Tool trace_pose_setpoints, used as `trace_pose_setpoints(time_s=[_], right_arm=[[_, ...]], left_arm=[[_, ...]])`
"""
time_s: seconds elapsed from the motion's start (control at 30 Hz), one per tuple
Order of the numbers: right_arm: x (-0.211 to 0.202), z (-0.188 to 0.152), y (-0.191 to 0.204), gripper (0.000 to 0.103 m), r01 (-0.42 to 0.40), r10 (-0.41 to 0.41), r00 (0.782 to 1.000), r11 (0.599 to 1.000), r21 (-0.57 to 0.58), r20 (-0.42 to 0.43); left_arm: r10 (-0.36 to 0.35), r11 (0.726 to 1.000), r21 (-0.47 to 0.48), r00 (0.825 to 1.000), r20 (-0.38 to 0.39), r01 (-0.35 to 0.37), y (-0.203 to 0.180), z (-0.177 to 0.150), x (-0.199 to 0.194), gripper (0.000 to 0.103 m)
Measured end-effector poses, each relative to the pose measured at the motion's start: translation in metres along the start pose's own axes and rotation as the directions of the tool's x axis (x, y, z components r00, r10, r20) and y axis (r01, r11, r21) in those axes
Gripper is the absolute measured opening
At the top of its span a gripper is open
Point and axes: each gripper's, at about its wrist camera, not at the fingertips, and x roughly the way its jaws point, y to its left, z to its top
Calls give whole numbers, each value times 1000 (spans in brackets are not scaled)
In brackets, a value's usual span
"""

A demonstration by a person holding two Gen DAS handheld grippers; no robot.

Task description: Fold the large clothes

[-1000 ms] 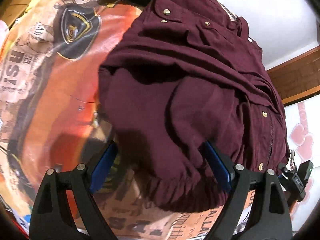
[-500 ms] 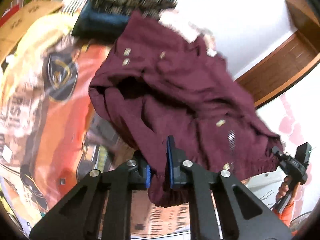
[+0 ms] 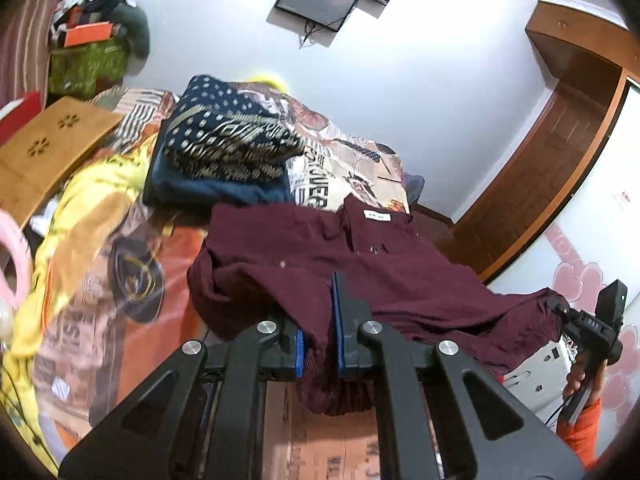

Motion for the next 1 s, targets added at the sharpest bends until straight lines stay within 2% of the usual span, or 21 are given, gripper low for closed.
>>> trace_pose_setpoints(time_s=[0.3,0.5,0.67,0.8,0.9,1.0], right_arm=[[48,47,-25,8,6,-6,998,1000,13,57],[97,74,-49,8,41,-43,998,997,60,37],[140,84,-69,8,100,-98,995,993,64,-29],[167,82,-79,8,151,-147,984,988,39,-96],[176,79,-83,8,180,-174,977,983,31,-125],[181,77,-84,10,209,-204,966,978,15,-159]], left_arm=[[3,1000,6,1000,27,-3,-3,62,64,10],[38,999,20,999,24,-38,0,93,121,11],[72,997,7,997,-37,-72,14,100,174,11],[94,995,-21,987,-129,-97,28,97,219,11],[112,992,-37,977,-182,-120,34,91,240,13],[105,991,-63,977,-185,-119,34,87,246,18]])
